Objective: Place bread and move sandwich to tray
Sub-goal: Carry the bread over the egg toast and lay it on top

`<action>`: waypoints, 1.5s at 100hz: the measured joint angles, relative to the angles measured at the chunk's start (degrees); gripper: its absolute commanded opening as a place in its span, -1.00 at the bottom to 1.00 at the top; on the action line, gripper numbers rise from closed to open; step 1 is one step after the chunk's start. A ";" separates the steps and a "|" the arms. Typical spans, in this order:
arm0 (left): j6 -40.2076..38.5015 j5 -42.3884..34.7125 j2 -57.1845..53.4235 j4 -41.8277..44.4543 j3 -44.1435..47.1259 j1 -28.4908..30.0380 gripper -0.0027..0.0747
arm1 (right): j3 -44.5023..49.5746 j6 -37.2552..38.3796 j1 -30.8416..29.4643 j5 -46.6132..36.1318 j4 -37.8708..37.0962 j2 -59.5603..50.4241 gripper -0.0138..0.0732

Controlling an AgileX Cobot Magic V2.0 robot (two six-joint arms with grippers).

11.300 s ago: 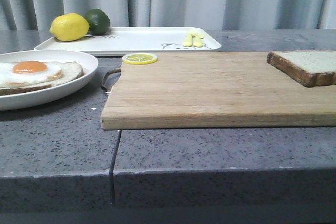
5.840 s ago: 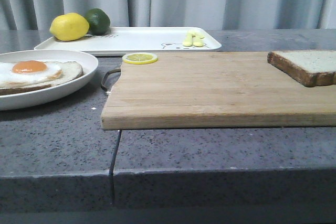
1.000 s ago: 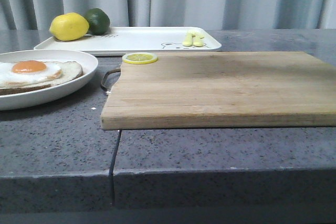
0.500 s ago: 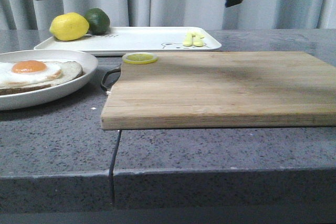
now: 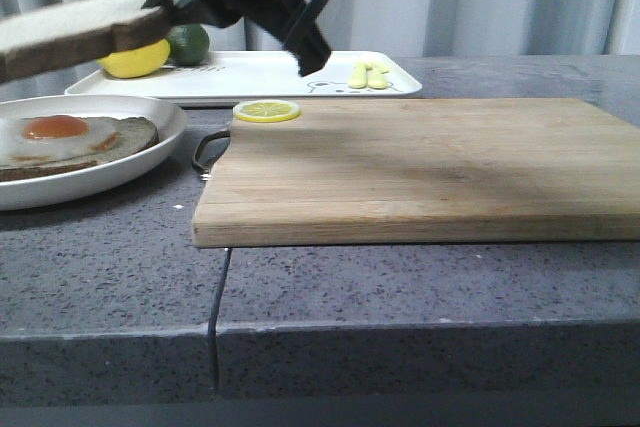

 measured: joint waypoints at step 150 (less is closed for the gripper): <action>0.00 0.00 0.00 0.00 0.00 0.00 0.48 | -2.22 0.56 1.97 -4.82 0.69 6.02 0.22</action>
